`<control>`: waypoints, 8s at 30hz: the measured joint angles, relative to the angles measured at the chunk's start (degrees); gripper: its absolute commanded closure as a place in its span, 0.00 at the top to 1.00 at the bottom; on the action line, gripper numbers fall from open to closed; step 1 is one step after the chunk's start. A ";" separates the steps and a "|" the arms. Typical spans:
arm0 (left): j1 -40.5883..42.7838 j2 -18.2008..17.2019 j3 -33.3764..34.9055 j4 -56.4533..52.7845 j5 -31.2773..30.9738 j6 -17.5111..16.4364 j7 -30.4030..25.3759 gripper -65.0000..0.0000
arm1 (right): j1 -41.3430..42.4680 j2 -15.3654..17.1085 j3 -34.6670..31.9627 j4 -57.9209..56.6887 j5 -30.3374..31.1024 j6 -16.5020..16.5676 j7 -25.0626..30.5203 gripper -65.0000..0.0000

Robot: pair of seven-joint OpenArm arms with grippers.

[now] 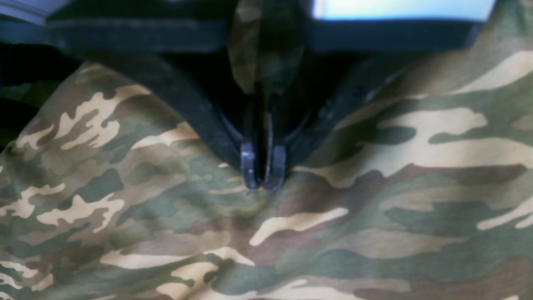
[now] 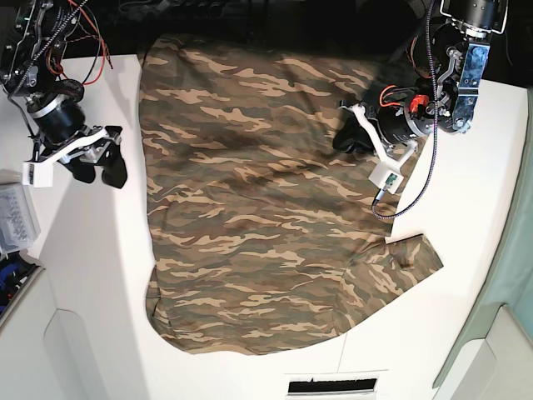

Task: Layout the t-shirt on the table in an organized manner, then fold the t-shirt properly
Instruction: 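Move the right gripper to the shirt edge and grasp it, then pull the grasped shirt edge with the right gripper outward to flatten it, then drag the shirt fabric with the left gripper away from the right gripper, then release the fabric and regrasp the shirt edge with the left gripper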

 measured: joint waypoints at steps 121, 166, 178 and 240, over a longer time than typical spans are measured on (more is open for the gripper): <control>-0.33 -0.26 0.09 -0.04 2.97 -0.02 -0.98 0.09 | 14.10 -5.66 1.49 -16.24 -12.41 -0.24 3.39 0.00; -7.80 -3.85 0.17 -1.16 8.11 2.91 6.54 0.01 | 13.73 10.40 -3.78 -32.70 -18.34 2.32 12.24 0.00; -25.97 -1.36 17.46 -18.25 17.86 10.23 0.76 0.00 | 0.74 10.47 5.70 -23.08 -0.83 5.29 2.93 0.00; -32.83 1.84 14.73 -26.53 25.57 7.52 1.36 0.06 | 7.52 10.43 1.20 -34.10 0.48 5.73 9.57 0.00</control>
